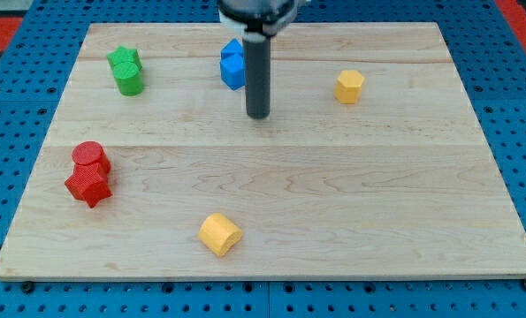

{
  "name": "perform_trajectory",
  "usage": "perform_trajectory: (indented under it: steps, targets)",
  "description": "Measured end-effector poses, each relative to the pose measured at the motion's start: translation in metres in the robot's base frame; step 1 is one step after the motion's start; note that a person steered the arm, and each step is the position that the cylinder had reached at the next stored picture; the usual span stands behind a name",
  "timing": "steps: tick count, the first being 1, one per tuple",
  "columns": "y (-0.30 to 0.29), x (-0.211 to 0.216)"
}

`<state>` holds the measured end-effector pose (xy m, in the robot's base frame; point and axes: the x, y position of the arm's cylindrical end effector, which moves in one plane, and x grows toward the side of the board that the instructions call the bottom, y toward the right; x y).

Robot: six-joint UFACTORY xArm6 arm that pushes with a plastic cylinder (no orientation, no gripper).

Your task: Keep the yellow heart diagonally bottom right to the blue blocks

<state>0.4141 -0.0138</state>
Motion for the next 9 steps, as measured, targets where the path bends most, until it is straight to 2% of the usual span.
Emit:
perform_trajectory:
  steps: [1,3,5,6,7,9]
  targets:
    - [-0.048,0.060]
    - [-0.092,0.201]
    - [-0.048,0.204]
    - [-0.048,0.192]
    - [-0.048,0.157]
    - [0.008,0.130]
